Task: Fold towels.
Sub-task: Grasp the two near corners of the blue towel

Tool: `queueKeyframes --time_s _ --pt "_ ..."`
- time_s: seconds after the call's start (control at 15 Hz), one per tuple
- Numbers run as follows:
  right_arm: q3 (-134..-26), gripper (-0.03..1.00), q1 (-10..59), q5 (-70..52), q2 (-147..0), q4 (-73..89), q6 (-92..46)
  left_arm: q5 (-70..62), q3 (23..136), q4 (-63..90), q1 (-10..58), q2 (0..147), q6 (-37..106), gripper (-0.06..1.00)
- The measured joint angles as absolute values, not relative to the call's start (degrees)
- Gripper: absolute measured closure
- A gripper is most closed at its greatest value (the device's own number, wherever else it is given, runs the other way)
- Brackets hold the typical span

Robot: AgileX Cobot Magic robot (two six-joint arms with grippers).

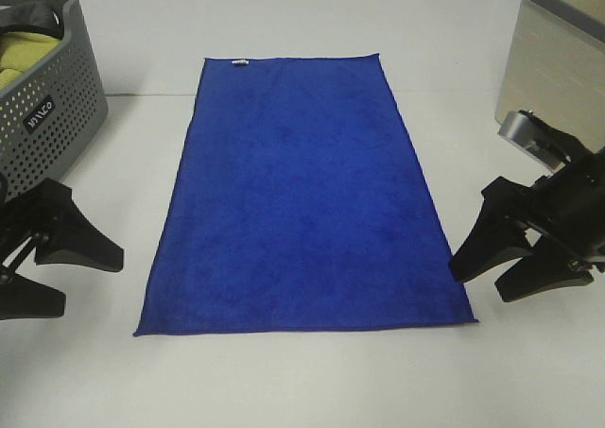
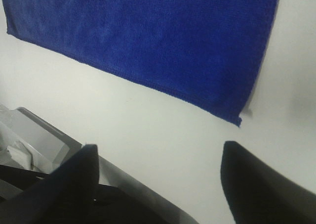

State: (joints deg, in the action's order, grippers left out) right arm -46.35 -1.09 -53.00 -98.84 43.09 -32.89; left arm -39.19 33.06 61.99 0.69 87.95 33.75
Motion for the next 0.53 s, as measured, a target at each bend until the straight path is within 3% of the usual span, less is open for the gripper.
queueKeyframes --time_s 0.13,0.33,0.53 --pt "-47.9 0.28 -2.5 -53.6 -104.3 47.7 -37.3 -41.0 36.5 62.9 0.7 95.4 37.5 0.19" --pt "-48.1 0.28 -10.4 -54.0 -109.0 51.3 -40.0 -43.4 39.4 65.2 0.7 103.3 41.6 0.19" --pt "-48.1 0.28 -9.9 -53.1 -109.4 51.2 -40.9 -43.5 40.9 70.2 0.7 106.2 48.6 0.19"
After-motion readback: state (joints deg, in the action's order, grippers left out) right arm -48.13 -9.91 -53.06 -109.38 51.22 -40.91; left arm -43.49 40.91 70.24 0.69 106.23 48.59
